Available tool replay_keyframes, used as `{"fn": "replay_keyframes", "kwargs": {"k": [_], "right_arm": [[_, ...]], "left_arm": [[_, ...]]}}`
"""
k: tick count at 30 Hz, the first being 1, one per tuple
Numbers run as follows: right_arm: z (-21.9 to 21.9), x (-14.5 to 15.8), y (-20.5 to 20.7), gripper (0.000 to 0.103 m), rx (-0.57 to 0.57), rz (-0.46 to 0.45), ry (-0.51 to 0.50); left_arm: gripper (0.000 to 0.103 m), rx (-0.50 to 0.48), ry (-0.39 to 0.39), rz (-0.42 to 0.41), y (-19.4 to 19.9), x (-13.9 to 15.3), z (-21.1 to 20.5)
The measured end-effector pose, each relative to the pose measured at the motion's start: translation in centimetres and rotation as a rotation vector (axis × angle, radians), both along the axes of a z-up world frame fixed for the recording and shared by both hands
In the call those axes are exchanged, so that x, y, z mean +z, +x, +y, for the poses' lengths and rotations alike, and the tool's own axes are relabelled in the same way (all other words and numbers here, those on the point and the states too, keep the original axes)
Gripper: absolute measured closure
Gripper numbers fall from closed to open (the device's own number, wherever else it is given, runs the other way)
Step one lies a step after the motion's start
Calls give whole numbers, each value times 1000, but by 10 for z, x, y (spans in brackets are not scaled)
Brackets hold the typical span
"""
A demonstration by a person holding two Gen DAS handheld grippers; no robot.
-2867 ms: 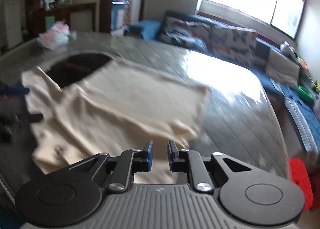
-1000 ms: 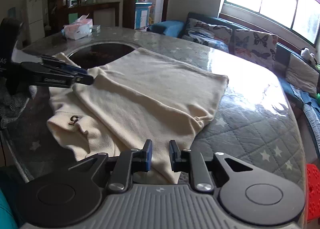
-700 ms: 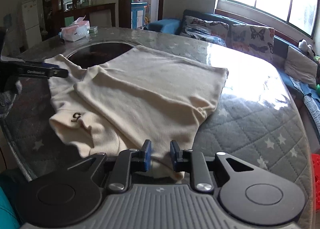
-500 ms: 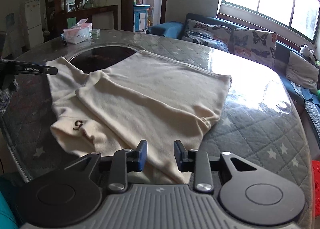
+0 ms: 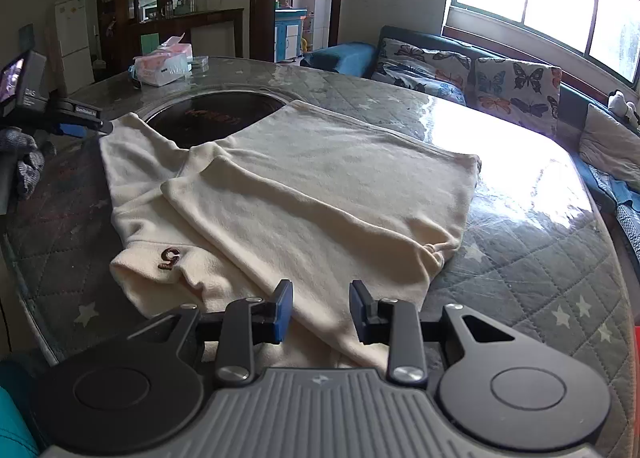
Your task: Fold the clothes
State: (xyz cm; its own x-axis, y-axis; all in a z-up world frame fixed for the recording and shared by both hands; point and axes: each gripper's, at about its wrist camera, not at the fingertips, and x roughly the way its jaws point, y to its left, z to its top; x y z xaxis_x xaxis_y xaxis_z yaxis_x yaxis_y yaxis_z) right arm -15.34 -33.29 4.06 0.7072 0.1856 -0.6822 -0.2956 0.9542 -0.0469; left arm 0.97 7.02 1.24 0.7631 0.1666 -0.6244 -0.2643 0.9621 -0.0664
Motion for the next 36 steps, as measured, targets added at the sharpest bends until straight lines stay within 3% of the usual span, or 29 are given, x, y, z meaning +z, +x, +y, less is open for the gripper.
{"fn": "replay_keyframes", "kwargs": {"k": [4,6,9,15,25,30,36], "right_arm": [[1,0,-1,72,1,-3,8],[1,-1,-1,72,-2,-4,12],[0,0,-3,72,-10,-12,24],[-4,3,-9,72,-27,-34,41],[-16,5,-16,72,-59,-71,86],[-29,3,-22,72,-97,-79,110],[-42,2,-27,72,-145,-83,134]], "left_arm": [[67,-6,-6,-17,-2,-1,-2],[85,-18,-12,-28,-1,0,-3],[96,-37,-18,-48,0,3,-5],[98,-158,-77,-137,-17,35,-28],[98,-586,-157,-269,-75,93,-140],[97,-771,-166,-246,-90,80,-201],[95,-901,-160,-119,-94,45,-238]]}}
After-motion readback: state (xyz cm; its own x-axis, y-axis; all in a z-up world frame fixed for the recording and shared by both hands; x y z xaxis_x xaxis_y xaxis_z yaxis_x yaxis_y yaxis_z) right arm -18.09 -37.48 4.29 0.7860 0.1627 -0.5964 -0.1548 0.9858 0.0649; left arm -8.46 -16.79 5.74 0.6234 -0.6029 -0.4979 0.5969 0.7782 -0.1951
